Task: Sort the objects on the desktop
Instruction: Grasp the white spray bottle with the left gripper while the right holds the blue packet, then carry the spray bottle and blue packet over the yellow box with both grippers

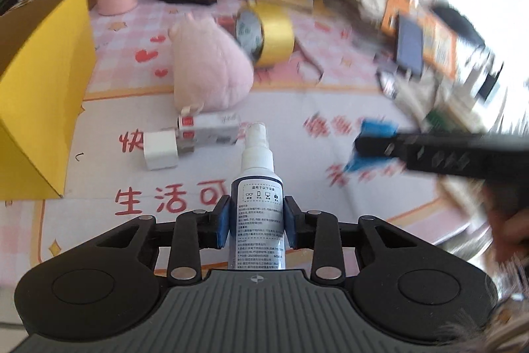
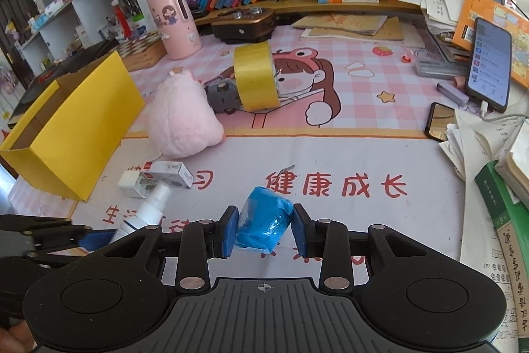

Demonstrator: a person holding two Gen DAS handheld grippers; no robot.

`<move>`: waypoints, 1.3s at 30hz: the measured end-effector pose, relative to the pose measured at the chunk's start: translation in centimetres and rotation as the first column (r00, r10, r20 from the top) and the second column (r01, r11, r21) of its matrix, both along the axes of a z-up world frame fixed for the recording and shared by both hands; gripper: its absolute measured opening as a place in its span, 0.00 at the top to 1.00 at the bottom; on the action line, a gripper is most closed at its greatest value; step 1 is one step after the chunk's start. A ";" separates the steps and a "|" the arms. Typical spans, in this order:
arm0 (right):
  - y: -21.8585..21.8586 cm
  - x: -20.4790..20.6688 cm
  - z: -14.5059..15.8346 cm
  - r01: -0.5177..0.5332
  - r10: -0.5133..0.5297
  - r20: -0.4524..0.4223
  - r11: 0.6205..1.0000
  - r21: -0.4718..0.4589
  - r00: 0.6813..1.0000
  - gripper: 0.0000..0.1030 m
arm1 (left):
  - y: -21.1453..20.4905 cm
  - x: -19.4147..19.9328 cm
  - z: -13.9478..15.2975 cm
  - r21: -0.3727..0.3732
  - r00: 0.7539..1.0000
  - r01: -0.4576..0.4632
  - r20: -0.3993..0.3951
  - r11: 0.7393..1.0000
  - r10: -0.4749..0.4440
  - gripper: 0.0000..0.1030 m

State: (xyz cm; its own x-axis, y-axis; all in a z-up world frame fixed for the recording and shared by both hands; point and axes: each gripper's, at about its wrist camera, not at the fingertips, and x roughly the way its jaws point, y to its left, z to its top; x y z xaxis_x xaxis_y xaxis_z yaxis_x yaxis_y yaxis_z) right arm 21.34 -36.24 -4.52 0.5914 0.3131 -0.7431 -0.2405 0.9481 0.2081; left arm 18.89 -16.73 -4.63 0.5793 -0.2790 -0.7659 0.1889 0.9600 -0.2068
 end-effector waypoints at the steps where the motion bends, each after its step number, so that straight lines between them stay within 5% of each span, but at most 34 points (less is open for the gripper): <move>1: 0.0 -0.1 0.3 0.000 0.000 0.005 1.000 -0.001 1.000 0.66 | 0.2 -0.3 0.5 -0.022 1.000 -0.013 0.009 1.000 0.013 0.71; 7: 0.3 -1.3 2.0 -0.030 0.030 0.039 1.000 -0.006 0.999 0.66 | 0.6 -3.0 3.7 -0.021 0.994 -0.041 0.101 0.999 0.043 0.71; 15: 3.3 -3.3 2.2 -0.074 0.074 0.036 0.997 -0.023 0.997 0.66 | 1.4 -5.9 3.9 0.067 0.979 -0.145 0.153 0.987 0.133 0.71; 39: 16.4 -13.9 3.2 0.019 -0.018 0.028 0.999 -0.049 0.999 0.66 | 15.7 -14.0 4.7 0.020 0.982 -0.043 0.187 0.999 0.039 0.71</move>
